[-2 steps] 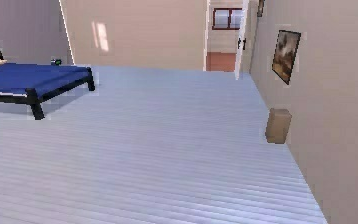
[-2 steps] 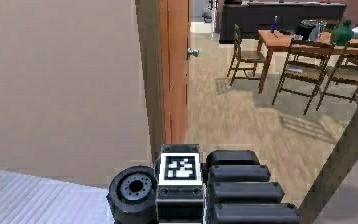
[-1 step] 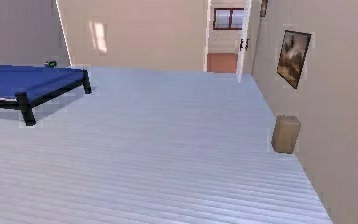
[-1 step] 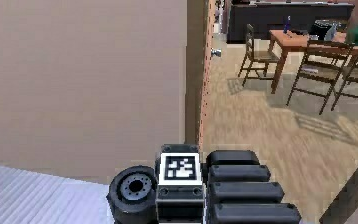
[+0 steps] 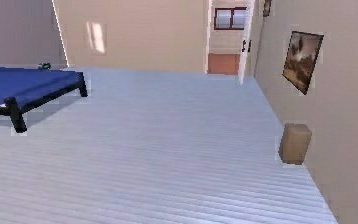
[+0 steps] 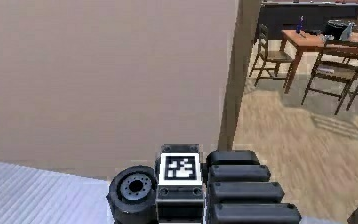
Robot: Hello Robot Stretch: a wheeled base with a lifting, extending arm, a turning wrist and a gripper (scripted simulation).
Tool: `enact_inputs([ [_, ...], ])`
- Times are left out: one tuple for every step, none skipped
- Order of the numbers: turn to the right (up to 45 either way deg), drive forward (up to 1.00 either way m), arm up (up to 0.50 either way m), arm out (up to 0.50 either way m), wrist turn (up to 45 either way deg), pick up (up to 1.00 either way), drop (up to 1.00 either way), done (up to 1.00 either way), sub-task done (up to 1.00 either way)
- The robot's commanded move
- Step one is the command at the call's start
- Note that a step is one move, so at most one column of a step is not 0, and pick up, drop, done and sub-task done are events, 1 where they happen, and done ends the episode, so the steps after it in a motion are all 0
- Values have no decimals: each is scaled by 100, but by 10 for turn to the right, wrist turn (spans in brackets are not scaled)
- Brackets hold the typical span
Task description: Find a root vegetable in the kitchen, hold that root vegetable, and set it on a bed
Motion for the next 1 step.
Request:
enact_inputs([
  [120,0,0,0,0,0,0,0,0],
])
